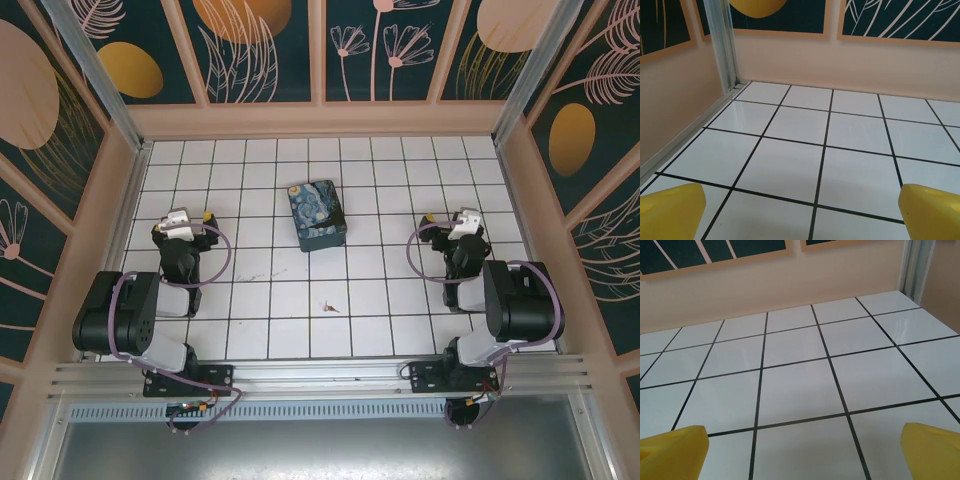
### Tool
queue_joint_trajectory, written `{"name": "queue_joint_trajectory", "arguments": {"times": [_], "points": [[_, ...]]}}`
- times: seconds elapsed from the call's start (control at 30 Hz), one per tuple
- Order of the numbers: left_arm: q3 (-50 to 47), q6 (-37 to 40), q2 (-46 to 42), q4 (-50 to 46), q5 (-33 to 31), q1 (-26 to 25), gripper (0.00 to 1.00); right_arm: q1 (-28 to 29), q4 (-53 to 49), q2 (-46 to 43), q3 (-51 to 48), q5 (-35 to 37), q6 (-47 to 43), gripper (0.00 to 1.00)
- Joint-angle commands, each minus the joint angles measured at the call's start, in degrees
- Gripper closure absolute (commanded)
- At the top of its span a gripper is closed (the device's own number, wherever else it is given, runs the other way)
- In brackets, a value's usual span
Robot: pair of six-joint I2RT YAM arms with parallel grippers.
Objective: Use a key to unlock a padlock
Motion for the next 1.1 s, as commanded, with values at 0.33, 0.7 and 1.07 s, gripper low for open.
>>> {"name": "queue_joint_trajectory", "arguments": {"times": [0.33,0.7,1.07], "points": [[-0.1,-0.6,0.0,2.5,-0.6,0.4,0.01,-0.4,0.6,-0.2,0.9,-1.8,-1.1,0.01],[-0.1,-0.6,0.1,2.5,-0.6,0.4,0.01,-0.4,0.6,-0.2,0.9,-1.8,-1.1,0.01],[0.2,-0.8,0.1,1.8,-0.1,0.6,0.01,-0.5,0.5,-0.2,1.0,-1.9,-1.1,0.01]]}}
